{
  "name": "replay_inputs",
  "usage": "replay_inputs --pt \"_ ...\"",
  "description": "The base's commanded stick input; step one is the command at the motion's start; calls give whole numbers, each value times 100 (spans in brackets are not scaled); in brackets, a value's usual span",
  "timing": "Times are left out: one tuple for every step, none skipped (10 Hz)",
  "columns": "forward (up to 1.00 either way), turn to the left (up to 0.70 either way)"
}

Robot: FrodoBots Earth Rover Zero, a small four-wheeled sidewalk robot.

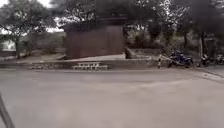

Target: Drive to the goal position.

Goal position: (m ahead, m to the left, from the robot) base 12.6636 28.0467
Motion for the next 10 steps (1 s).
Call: replay_inputs --pt "0 45" --pt "0 45" --pt "0 45" --pt "0 45" --pt "0 45" --pt "0 45" --pt "0 45" --pt "0 45" --pt "0 45" --pt "0 45"
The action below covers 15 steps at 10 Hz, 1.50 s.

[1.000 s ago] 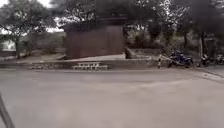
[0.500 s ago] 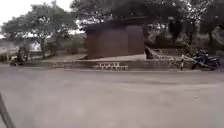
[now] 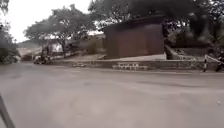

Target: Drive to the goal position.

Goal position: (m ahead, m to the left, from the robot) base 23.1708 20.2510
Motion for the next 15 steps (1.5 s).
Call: replay_inputs --pt "0 45" --pt "0 45" --pt "0 45" --pt "0 45" --pt "0 45" --pt "0 45" --pt "0 45" --pt "0 45" --pt "0 45" --pt "0 45" --pt "0 45" --pt "0 45" --pt "0 45" --pt "0 45" --pt "0 45"
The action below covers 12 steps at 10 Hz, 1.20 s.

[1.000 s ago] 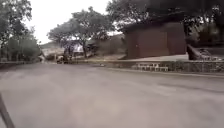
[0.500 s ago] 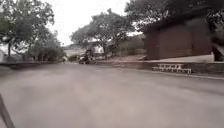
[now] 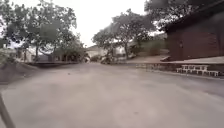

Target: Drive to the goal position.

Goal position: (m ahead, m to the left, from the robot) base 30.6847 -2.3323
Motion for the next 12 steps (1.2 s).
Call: replay_inputs --pt "0 45" --pt "0 45" --pt "0 45" --pt "0 45" --pt "0 45" --pt "0 45" --pt "0 29" --pt "33 0" --pt "70 0" --pt "70 0" --pt "70 0" --pt "70 0"
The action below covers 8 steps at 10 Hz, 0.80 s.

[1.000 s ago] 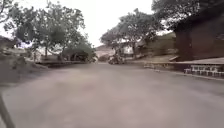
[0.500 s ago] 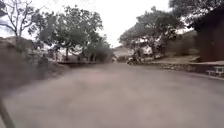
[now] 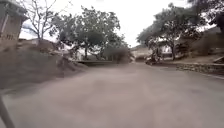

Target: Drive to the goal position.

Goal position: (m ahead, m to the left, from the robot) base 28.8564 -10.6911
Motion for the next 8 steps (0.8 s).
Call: replay_inputs --pt "70 0" --pt "70 0" --pt "70 0" --pt "70 0" --pt "70 0" --pt "70 0" --pt "70 0" --pt "70 0"
